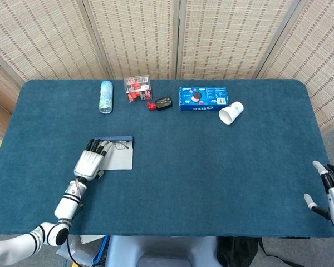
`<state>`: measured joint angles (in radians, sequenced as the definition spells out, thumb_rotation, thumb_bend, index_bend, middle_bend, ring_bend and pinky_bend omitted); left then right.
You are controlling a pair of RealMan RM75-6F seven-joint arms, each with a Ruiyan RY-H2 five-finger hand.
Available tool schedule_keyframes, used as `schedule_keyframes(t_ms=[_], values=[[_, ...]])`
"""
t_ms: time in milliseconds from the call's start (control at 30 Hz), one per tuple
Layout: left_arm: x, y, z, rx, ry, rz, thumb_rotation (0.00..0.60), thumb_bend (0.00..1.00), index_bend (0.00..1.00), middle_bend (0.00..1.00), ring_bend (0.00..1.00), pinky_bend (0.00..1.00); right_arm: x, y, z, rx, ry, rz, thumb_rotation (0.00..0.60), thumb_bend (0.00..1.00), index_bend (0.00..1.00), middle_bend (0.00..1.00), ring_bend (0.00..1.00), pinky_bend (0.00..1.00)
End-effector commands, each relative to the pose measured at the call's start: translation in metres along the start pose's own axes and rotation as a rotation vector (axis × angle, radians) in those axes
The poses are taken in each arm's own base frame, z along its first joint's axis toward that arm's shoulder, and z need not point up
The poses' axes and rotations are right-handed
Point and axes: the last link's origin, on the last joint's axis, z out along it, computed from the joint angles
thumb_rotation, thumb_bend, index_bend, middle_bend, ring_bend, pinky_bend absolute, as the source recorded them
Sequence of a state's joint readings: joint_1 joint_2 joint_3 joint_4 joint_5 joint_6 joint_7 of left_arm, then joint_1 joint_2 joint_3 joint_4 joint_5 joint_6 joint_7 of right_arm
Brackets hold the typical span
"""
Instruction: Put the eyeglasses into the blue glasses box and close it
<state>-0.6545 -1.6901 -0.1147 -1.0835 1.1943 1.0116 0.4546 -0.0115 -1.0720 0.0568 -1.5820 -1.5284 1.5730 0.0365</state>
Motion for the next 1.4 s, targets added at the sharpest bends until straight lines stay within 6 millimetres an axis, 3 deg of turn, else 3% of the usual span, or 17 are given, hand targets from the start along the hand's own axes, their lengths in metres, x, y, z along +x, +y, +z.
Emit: schedule_keyframes(t_ms=[33, 433, 833, 1067, 1400], values=[[0.000, 0.000, 0.001, 0.008, 0.009, -0.013, 0.600, 0.25, 0.00, 0.00, 0.00, 0.00, 0.000, 0.000, 0.000, -0.001, 0.000, 0.000, 0.600, 0.28, 0.07, 0.19, 0.10, 0.15], [0.007, -0.004, 0.011, 0.042, 0.040, -0.060, 0.600, 0.25, 0.00, 0.00, 0.00, 0.00, 0.001, 0.000, -0.001, -0.005, 0.004, 0.000, 0.600, 0.28, 0.07, 0.19, 0.10, 0.15], [0.027, -0.006, 0.033, 0.095, 0.086, -0.173, 0.600, 0.25, 0.01, 0.00, 0.00, 0.00, 0.002, 0.002, -0.001, -0.013, 0.007, 0.000, 0.600, 0.28, 0.07, 0.19, 0.10, 0.15], [0.036, 0.000, 0.050, 0.099, 0.102, -0.192, 0.600, 0.25, 0.11, 0.00, 0.00, 0.00, 0.001, 0.003, 0.000, -0.013, 0.005, -0.001, 0.600, 0.28, 0.07, 0.19, 0.10, 0.15], [0.034, 0.022, 0.058, 0.060, 0.110, -0.177, 0.600, 0.27, 0.39, 0.03, 0.00, 0.00, 0.001, 0.005, 0.002, -0.019, 0.000, -0.001, 0.600, 0.28, 0.07, 0.19, 0.10, 0.15]])
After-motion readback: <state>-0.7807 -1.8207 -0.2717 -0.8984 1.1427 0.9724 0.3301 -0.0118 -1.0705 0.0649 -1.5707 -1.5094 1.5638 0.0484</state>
